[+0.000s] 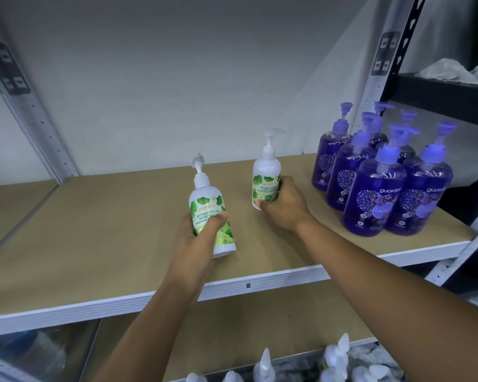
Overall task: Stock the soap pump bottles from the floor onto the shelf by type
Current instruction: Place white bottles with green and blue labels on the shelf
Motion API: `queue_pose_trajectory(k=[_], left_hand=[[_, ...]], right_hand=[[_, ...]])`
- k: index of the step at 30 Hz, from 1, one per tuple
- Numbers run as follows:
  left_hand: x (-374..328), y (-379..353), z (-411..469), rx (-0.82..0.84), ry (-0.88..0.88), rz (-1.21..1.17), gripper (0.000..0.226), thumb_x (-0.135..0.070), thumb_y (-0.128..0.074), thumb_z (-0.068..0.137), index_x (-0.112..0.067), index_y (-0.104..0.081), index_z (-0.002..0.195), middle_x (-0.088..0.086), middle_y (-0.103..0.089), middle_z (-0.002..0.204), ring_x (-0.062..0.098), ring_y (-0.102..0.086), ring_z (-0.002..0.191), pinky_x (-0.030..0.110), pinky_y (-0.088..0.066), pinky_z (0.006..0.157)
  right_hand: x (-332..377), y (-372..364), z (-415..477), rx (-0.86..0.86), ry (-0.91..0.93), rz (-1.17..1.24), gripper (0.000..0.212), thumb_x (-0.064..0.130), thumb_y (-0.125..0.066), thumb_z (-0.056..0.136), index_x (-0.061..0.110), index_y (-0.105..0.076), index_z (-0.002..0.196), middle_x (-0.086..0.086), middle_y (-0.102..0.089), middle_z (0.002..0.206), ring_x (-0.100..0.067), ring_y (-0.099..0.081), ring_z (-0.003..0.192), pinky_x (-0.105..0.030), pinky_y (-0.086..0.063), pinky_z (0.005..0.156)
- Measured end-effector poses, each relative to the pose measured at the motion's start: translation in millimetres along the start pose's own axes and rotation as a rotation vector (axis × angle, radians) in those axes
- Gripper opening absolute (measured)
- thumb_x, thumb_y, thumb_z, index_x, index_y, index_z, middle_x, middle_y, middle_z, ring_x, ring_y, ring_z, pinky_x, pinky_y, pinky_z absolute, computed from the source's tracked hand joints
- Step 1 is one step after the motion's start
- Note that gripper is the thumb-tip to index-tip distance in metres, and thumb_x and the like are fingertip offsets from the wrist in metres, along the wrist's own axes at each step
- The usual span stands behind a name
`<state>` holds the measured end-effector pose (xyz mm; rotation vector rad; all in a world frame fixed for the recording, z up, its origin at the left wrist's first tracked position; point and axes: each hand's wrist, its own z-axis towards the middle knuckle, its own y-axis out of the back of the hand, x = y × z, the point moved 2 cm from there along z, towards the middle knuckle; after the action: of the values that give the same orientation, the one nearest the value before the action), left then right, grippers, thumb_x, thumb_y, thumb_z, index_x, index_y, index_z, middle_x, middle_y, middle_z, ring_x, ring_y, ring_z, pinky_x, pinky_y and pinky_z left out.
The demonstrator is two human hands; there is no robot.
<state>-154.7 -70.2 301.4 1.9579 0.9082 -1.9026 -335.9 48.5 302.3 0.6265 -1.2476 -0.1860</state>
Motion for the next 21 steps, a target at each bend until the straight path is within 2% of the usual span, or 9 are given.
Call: queue_pose_trajectory(k=[3, 7, 10, 13, 17, 19, 21], left_hand=[[-0.7, 1.2, 0.5, 0.003, 0.026, -0.068, 0.029, -0.024, -0.072, 0.089, -0.016, -0.063, 0.116, 0.011, -0.069, 0.099, 0.031, -0.069, 0.087, 0.052, -0.059, 0.09], [0.3, 1.5, 1.5, 0.006, 0.018, -0.068, 0.028, -0.024, -0.073, 0.088, -0.017, -0.064, 0.114, 0.013, -0.07, 0.101, 0.03, -0.07, 0.086, 0.056, -0.057, 0.092], [1.2, 1.5, 1.3, 0.008, 0.01, -0.047, 0.035, -0.03, -0.079, 0.081, -0.019, -0.064, 0.111, 0.018, -0.071, 0.11, 0.032, -0.073, 0.089, 0.056, -0.058, 0.091], [1.7, 1.7, 2.3, 0.02, 0.004, -0.044, 0.031, -0.026, -0.075, 0.087, -0.017, -0.063, 0.115, 0.021, -0.069, 0.115, 0.031, -0.073, 0.085, 0.055, -0.058, 0.091], [2.1, 1.4, 1.9, 0.026, 0.012, -0.048, 0.029, -0.023, -0.072, 0.09, -0.017, -0.062, 0.116, 0.022, -0.068, 0.116, 0.031, -0.073, 0.083, 0.053, -0.059, 0.089], [1.8, 1.1, 1.7, 0.032, 0.017, -0.052, 0.029, -0.023, -0.072, 0.089, -0.017, -0.062, 0.116, 0.022, -0.068, 0.116, 0.031, -0.072, 0.083, 0.052, -0.059, 0.089], [0.9, 0.8, 1.6, 0.032, 0.011, -0.047, 0.028, -0.023, -0.072, 0.089, -0.017, -0.062, 0.115, 0.022, -0.067, 0.116, 0.03, -0.072, 0.082, 0.053, -0.059, 0.09]], right_hand=[[2.0, -4.6, 16.4, 0.015, 0.006, -0.01, 0.048, 0.021, -0.079, 0.077, 0.016, -0.045, 0.11, -0.002, -0.063, 0.113, -0.023, -0.063, 0.099, -0.036, -0.052, 0.086], [1.9, -9.3, 33.4, 0.019, -0.01, -0.005, 0.049, 0.021, -0.079, 0.077, 0.014, -0.046, 0.113, -0.003, -0.064, 0.114, -0.022, -0.063, 0.099, -0.037, -0.053, 0.086], [2.4, -13.1, 43.0, 0.02, -0.018, -0.015, 0.049, 0.022, -0.078, 0.079, 0.013, -0.046, 0.115, -0.003, -0.063, 0.116, -0.023, -0.063, 0.101, -0.034, -0.05, 0.083], [2.1, -14.8, 48.8, 0.033, -0.028, -0.016, 0.046, 0.022, -0.076, 0.081, 0.016, -0.043, 0.112, -0.003, -0.062, 0.116, -0.022, -0.061, 0.098, -0.03, -0.044, 0.079], [2.5, -14.8, 52.4, 0.053, -0.026, -0.022, 0.045, 0.021, -0.075, 0.081, 0.014, -0.044, 0.113, -0.002, -0.061, 0.114, -0.021, -0.061, 0.097, -0.029, -0.044, 0.077], [3.3, -13.2, 51.4, 0.053, -0.036, -0.005, 0.048, 0.021, -0.076, 0.08, 0.015, -0.043, 0.114, -0.001, -0.061, 0.114, -0.021, -0.063, 0.1, -0.032, -0.049, 0.079], [3.0, -11.3, 44.9, 0.053, -0.063, 0.05, 0.059, 0.023, -0.079, 0.078, 0.013, -0.04, 0.122, 0.001, -0.058, 0.116, -0.02, -0.062, 0.102, -0.037, -0.053, 0.088]])
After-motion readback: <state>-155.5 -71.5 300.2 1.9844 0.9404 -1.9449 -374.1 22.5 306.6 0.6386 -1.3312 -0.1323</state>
